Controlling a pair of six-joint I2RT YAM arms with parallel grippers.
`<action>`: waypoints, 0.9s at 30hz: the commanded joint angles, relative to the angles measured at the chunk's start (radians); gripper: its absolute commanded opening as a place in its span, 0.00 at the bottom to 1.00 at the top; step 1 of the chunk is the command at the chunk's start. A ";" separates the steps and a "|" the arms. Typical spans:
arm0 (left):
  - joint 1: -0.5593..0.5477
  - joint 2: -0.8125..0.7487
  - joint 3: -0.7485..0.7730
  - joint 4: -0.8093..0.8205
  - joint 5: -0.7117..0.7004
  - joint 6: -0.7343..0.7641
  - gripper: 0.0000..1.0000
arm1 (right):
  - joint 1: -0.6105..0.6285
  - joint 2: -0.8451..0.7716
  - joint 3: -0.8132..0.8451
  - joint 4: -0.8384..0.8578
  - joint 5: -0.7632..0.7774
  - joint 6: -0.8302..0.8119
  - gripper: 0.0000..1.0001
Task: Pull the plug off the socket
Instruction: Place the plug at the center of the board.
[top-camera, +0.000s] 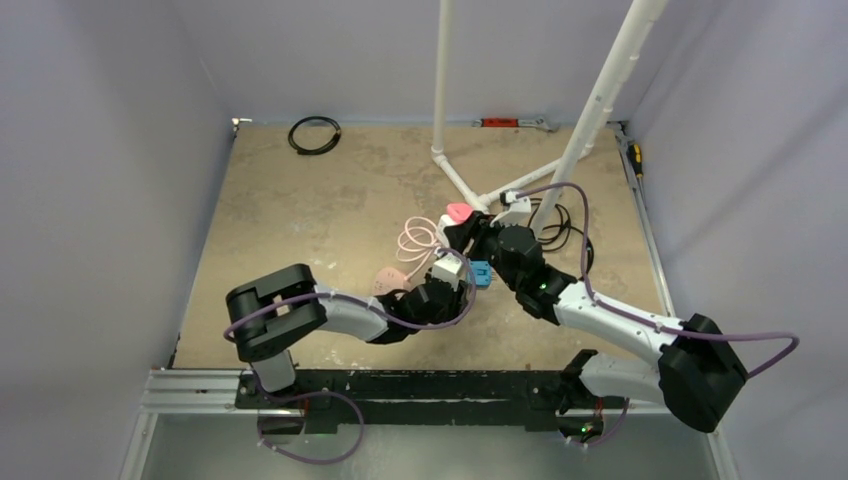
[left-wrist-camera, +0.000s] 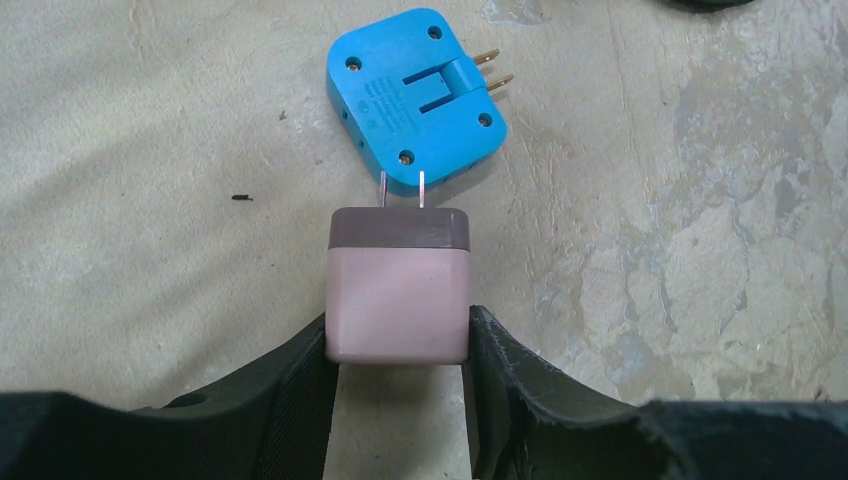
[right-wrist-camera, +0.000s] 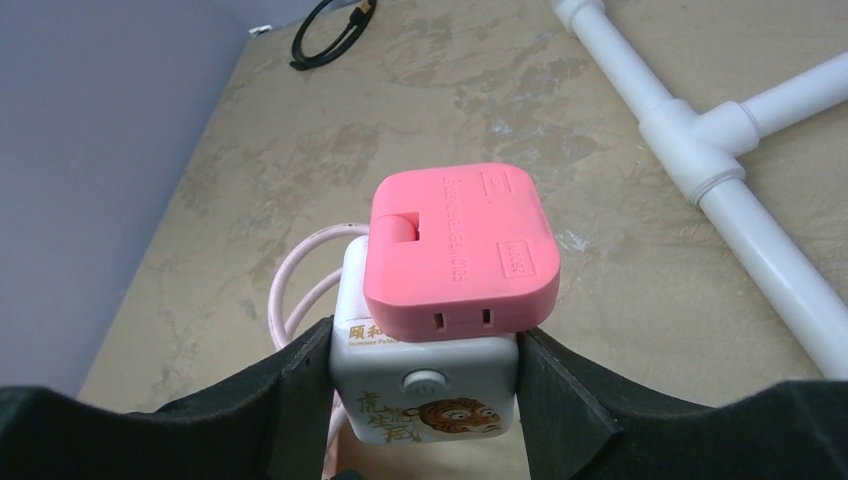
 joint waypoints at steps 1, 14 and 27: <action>-0.001 0.022 0.053 0.012 -0.021 0.033 0.34 | -0.005 -0.041 0.008 0.086 0.021 0.029 0.00; -0.002 0.047 0.096 -0.015 0.041 0.079 0.68 | -0.007 -0.050 0.000 0.092 0.022 0.026 0.00; -0.003 -0.144 0.248 -0.319 0.366 0.240 0.80 | -0.006 -0.253 -0.089 0.153 0.020 -0.029 0.00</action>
